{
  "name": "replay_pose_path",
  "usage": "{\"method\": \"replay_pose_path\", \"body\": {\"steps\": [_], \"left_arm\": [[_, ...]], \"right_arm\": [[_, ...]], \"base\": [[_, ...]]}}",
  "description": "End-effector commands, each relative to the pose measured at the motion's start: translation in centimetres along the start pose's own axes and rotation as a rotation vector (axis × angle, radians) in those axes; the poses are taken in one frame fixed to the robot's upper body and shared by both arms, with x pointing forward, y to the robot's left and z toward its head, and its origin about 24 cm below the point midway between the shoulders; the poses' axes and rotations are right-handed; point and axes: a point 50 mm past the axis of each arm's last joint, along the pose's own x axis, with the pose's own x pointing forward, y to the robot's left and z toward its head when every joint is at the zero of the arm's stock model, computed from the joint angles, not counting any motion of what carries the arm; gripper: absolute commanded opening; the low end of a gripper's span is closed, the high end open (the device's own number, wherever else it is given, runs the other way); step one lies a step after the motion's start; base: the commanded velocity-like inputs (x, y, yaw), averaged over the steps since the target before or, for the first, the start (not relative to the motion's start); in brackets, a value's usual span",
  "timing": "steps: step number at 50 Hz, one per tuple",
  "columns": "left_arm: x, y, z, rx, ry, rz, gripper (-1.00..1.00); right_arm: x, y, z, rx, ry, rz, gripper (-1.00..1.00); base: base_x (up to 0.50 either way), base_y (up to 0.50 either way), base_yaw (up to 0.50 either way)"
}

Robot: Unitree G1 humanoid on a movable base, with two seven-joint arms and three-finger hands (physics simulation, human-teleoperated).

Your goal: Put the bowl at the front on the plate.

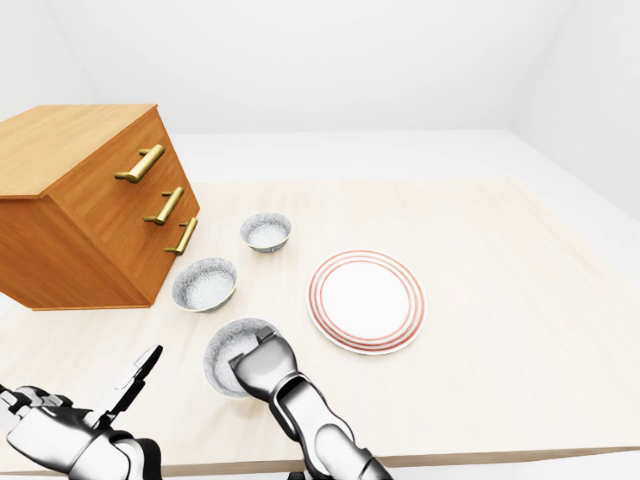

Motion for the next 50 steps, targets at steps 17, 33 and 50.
{"method": "replay_pose_path", "body": {"steps": [17,33,50], "left_arm": [[0.1,-0.1,-0.6,0.013,0.022,-0.003,1.00],[0.0,-0.1,-0.3,0.009,0.007,0.000,1.00],[0.1,-0.2,-0.6,0.021,0.016,-0.008,1.00]], "right_arm": [[0.4,-2.9,-2.3,0.080,0.065,-0.257,-1.00],[-0.5,-4.8,-2.8,0.096,0.071,-0.396,-1.00],[-1.5,-5.4,-4.3,-0.027,0.152,-0.461,-1.00]], "base": [[0.00,0.00,0.00],[0.00,0.00,0.00],[0.00,0.00,0.00]]}}
